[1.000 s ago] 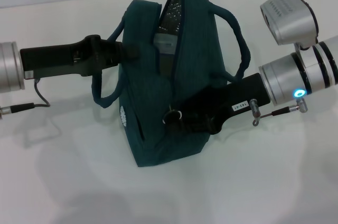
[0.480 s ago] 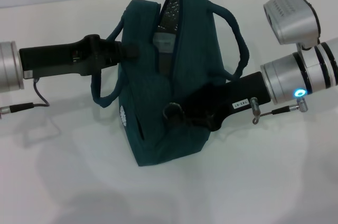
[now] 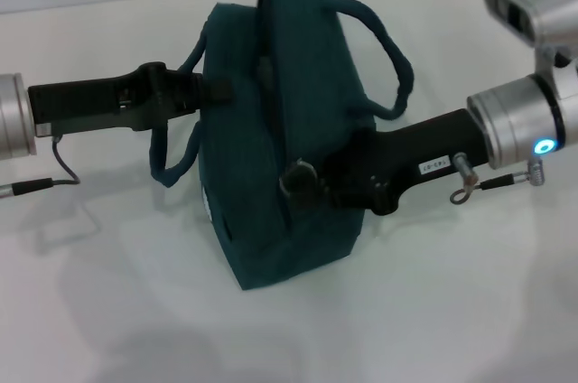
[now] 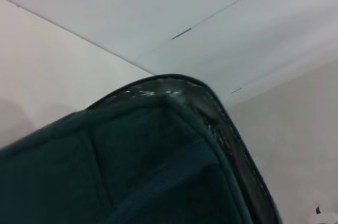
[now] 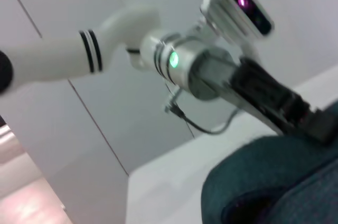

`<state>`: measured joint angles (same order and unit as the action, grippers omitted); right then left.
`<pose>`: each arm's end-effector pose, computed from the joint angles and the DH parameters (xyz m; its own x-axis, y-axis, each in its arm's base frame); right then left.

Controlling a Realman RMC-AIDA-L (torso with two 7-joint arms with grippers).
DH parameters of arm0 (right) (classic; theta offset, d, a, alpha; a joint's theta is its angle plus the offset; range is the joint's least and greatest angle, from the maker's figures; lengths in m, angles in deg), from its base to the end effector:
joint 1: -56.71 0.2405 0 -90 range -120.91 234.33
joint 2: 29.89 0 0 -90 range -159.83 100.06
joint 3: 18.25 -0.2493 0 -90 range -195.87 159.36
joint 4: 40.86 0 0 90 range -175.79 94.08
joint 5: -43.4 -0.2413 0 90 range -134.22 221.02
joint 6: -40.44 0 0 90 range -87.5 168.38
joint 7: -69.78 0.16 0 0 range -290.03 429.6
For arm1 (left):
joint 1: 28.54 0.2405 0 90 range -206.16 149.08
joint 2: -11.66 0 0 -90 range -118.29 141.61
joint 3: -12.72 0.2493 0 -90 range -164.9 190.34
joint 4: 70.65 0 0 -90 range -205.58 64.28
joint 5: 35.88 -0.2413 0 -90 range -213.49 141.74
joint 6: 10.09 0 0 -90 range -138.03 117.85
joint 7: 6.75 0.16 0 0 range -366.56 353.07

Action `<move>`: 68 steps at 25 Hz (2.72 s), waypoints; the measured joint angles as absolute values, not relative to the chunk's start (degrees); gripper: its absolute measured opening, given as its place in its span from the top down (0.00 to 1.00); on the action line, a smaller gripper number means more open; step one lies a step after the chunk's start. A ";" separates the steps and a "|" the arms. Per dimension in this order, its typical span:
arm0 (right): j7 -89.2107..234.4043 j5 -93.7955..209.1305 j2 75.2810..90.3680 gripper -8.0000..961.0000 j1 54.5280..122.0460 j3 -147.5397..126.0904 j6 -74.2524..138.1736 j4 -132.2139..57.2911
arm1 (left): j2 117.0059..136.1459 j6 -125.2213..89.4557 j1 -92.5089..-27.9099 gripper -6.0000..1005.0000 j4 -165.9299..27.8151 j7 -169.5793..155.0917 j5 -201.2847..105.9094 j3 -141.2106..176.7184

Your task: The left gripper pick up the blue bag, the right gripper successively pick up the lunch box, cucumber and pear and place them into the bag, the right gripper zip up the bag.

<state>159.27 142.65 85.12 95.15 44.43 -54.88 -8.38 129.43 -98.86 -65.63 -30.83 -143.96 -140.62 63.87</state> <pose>0.1912 0.3573 -0.0365 0.8057 -0.3933 -0.4429 -0.3327 -0.9191 0.2111 -0.1941 0.3909 -0.0123 0.2375 0.8987 0.3686 0.8468 -0.3775 0.3749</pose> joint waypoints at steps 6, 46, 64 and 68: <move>159.61 142.61 84.91 0.98 94.47 42.77 -57.63 -8.44 | 129.46 -98.86 -65.49 0.95 -30.83 -143.85 -140.68 63.87; 162.38 142.22 83.49 0.98 93.00 39.07 -63.65 -7.57 | 130.79 -106.88 -48.77 0.39 -30.37 -103.65 -131.17 63.15; 163.55 142.42 83.44 0.98 97.32 38.54 -61.28 -7.85 | 132.06 -102.17 -50.47 0.38 -46.15 -92.53 -130.80 67.71; 163.39 143.29 83.60 0.98 97.75 38.93 -59.73 -8.19 | 132.04 -101.20 -51.08 0.38 -47.39 -92.52 -130.69 68.54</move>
<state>163.39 143.29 83.60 97.75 38.93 -59.73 -8.19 132.04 -101.20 -51.08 -47.39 -92.52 -130.69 68.54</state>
